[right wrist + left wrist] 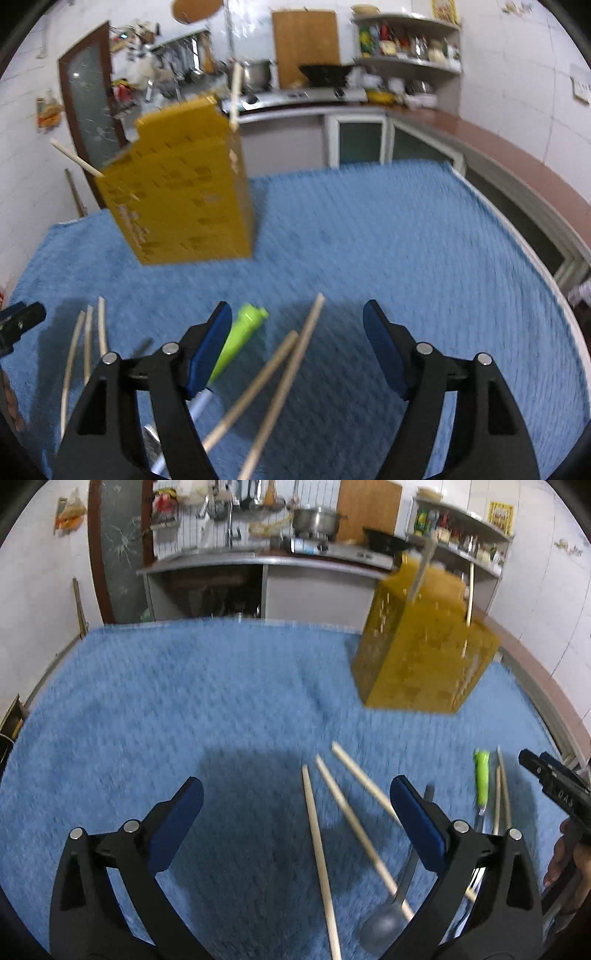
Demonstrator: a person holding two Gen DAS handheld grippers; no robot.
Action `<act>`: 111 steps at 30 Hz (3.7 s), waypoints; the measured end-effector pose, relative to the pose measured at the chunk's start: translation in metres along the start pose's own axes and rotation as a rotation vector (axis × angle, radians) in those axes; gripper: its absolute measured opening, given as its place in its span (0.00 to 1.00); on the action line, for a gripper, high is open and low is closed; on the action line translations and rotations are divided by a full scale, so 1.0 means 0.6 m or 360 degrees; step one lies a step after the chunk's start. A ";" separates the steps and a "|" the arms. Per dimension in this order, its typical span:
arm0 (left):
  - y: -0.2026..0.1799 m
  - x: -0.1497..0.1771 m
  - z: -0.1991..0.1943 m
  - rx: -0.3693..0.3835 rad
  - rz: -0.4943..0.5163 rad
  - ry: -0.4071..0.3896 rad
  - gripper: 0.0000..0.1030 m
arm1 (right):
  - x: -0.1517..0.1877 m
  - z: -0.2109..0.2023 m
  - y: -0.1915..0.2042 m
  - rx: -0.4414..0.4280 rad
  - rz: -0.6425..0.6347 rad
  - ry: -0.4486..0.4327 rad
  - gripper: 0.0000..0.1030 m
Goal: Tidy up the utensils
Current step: 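Close the left gripper on a loose chopstick while the right gripper grasps another chopstick, then raise the left gripper's chopstick over the holder while the right gripper carries its chopstick there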
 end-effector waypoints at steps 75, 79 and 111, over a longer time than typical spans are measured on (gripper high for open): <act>-0.020 0.015 0.082 -0.0109 0.0066 0.0291 0.07 | 0.003 0.098 -0.007 -0.0156 0.0174 0.0338 0.09; -0.018 0.010 0.070 -0.0065 0.0033 0.0265 0.06 | 0.001 0.085 -0.010 -0.0164 0.0169 0.0304 0.08; -0.069 -0.092 -0.128 0.0312 -0.0018 -0.0220 0.04 | -0.094 -0.111 -0.016 -0.0295 0.0144 -0.0236 0.05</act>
Point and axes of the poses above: each gripper's, at about its wrist camera, not at the fingertips, and z roughly the way its jaws point, y to its left, x to its underside, the point moved 5 cm from there along z, roughly the way its jaws point, and after that the axes turned 8 degrees about -z, right-handed, at the moved point
